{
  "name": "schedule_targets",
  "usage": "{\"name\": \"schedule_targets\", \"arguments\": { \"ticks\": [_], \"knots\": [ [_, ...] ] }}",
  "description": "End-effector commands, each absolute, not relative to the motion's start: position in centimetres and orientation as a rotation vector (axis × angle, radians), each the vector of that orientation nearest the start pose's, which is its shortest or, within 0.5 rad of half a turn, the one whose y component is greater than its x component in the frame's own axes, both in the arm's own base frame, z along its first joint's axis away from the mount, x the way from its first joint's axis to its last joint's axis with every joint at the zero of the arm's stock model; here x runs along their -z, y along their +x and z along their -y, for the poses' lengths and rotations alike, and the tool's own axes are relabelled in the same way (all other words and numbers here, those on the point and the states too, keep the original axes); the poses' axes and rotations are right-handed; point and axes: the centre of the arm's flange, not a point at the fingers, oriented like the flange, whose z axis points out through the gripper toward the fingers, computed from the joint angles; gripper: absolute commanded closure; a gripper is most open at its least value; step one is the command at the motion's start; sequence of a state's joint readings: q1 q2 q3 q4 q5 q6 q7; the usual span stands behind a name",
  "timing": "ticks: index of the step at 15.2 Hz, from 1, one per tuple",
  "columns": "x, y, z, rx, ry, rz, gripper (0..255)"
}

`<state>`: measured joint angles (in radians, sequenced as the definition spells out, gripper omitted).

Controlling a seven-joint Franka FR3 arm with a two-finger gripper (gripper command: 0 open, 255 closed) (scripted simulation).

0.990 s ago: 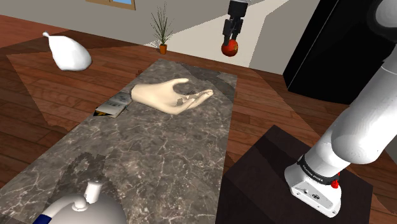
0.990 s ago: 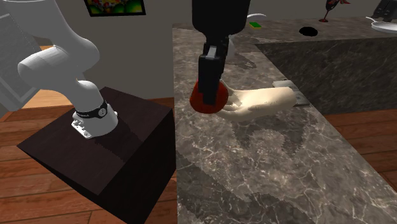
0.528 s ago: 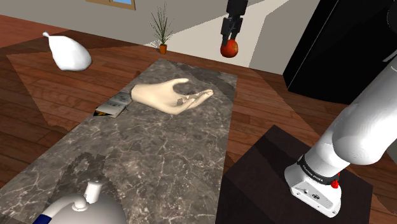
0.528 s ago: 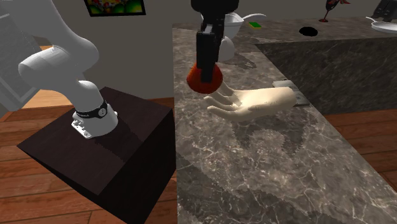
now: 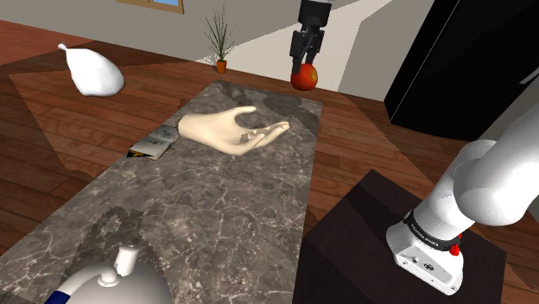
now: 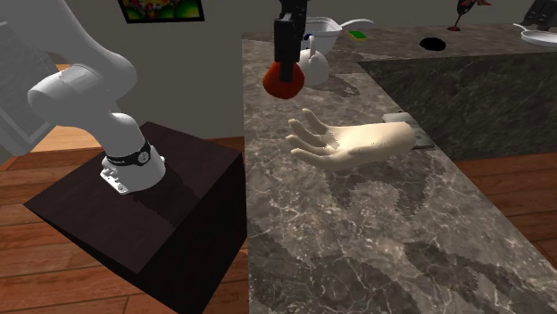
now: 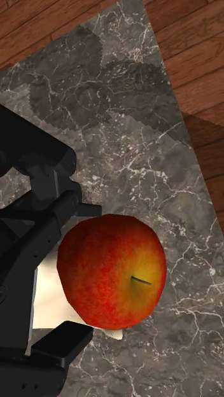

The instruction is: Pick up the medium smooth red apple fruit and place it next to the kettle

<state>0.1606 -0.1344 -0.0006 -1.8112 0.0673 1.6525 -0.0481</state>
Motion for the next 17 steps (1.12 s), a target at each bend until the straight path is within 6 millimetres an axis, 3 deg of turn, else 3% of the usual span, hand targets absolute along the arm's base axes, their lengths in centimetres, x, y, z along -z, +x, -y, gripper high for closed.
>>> {"name": "schedule_targets", "arguments": {
  "ticks": [1,17],
  "knots": [
    [-59.2,49.6,-11.2,-0.043,-3.061,0.308,255],
    [-59.2,40.1,-30.1,-0.043,-3.061,0.308,255]
  ]
}}
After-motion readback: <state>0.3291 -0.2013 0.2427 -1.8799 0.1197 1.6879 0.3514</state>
